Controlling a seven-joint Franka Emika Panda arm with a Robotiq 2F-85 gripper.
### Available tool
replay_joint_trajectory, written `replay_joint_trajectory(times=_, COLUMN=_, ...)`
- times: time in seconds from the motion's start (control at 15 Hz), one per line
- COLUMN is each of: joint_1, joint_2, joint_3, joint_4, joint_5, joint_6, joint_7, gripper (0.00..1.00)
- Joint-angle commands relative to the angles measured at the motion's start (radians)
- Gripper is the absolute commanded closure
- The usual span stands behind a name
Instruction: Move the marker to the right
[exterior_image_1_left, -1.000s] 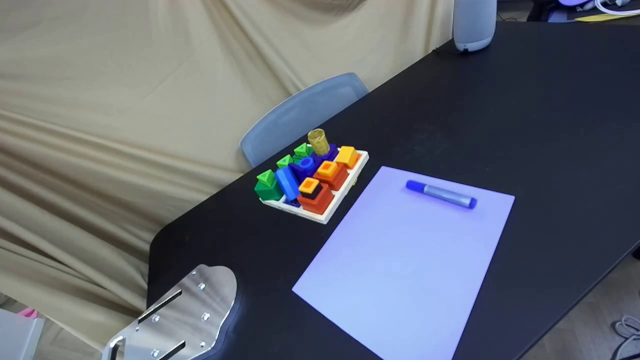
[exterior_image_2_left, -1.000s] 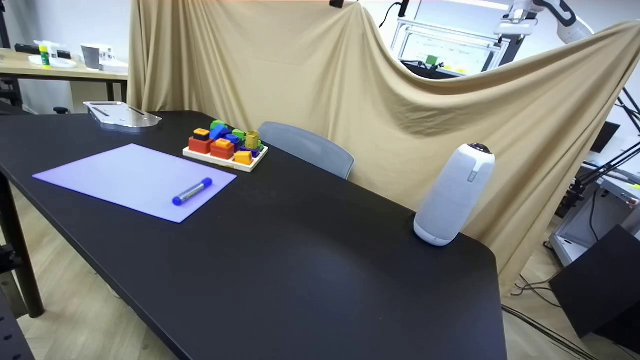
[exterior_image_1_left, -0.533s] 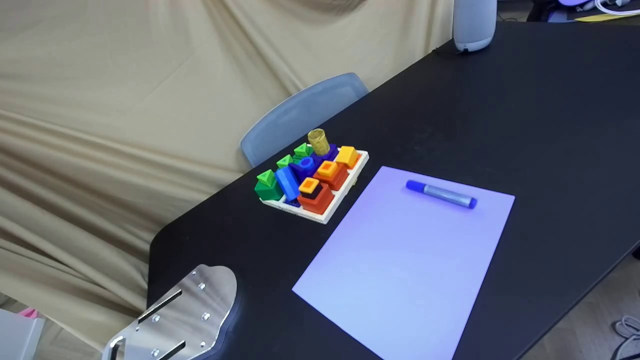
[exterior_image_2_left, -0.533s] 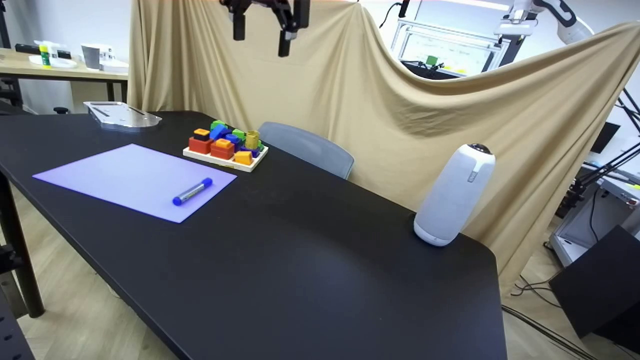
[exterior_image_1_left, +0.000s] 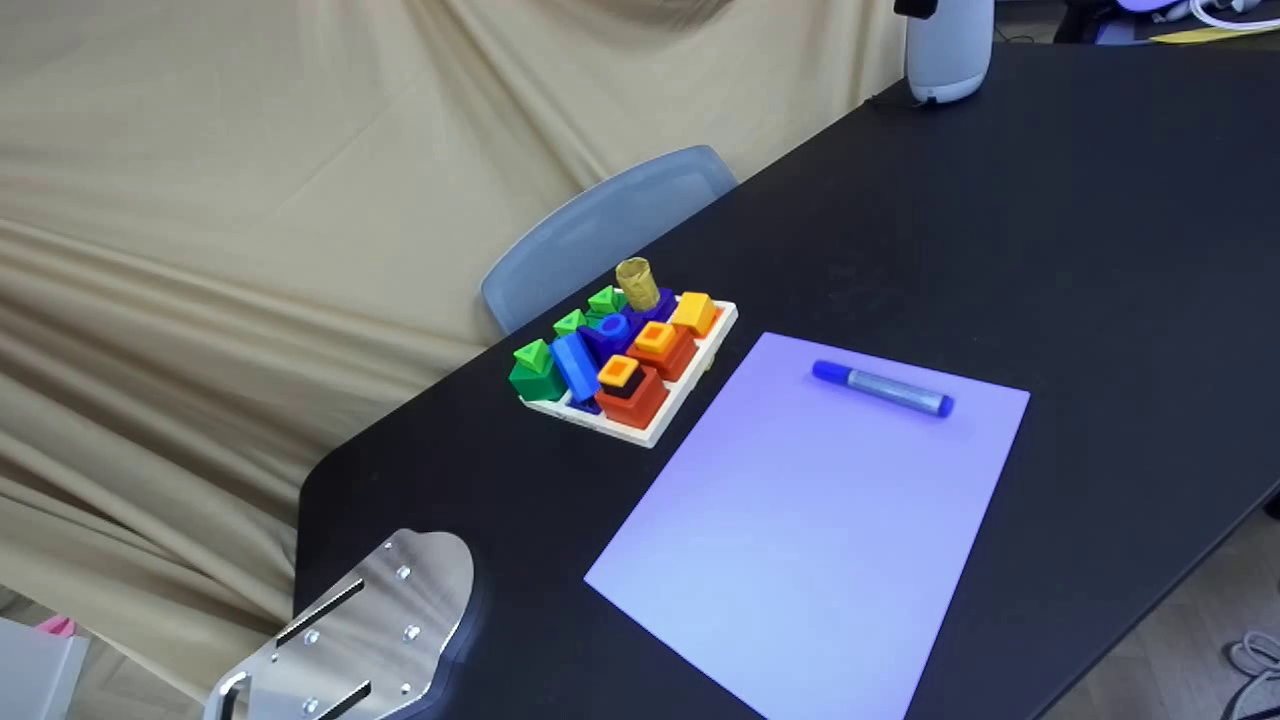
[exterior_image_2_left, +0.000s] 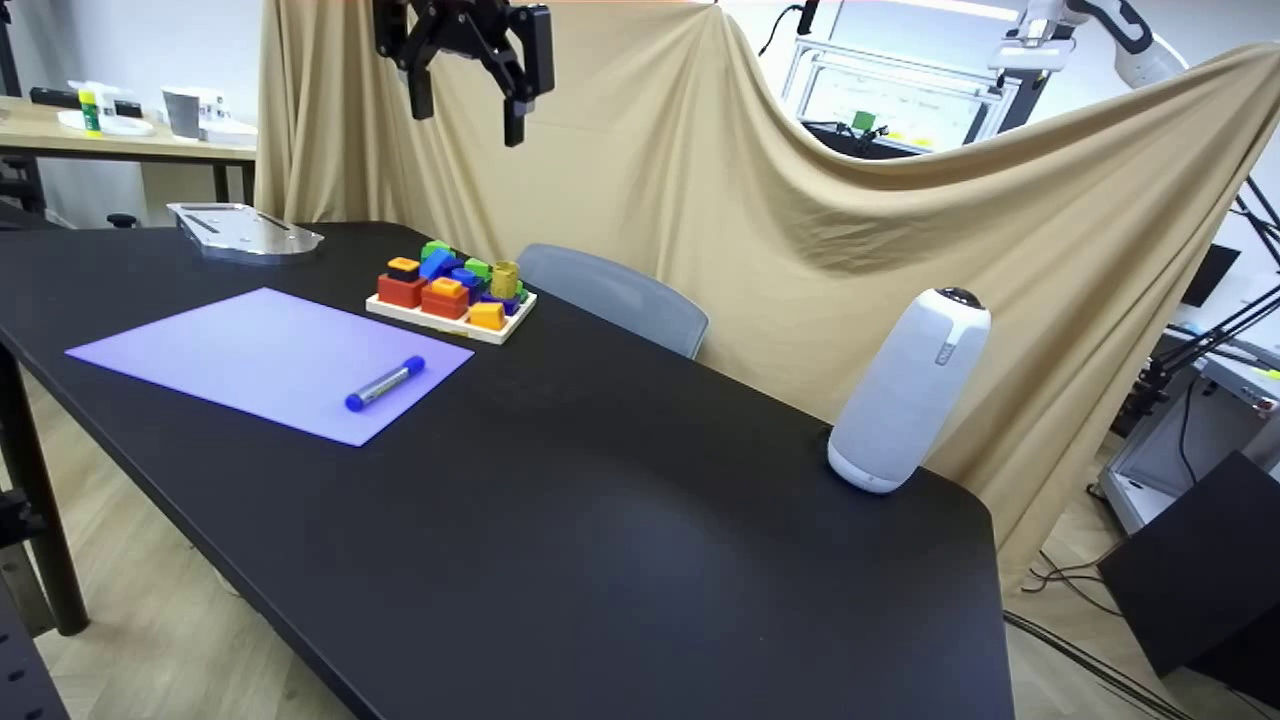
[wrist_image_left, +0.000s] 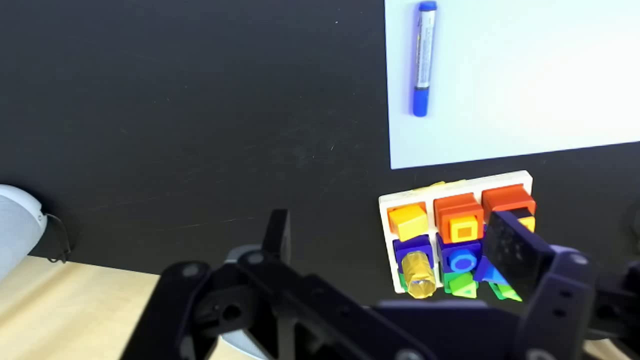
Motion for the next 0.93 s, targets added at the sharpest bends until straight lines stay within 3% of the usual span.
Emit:
replay_joint_trajectory(times=0.0, joint_1=0.008, joint_2=-0.001, joint_3=-0.008, joint_4=0.002, joint_5=-0.006, joint_6=-0.003, joint_7=0.003, gripper=0.00)
replay_joint_trajectory(times=0.27, joint_1=0.032, joint_2=0.074, joint_3=-0.002, joint_4=0.017, joint_5=0.005, joint_6=0.024, joint_7=-0.026, gripper=0.00)
replay_joint_trajectory(times=0.87, joint_1=0.091, joint_2=0.393, joint_3=0.082, joint_4=0.069, joint_5=-0.011, joint_6=0.197, joint_7=-0.035, gripper=0.00)
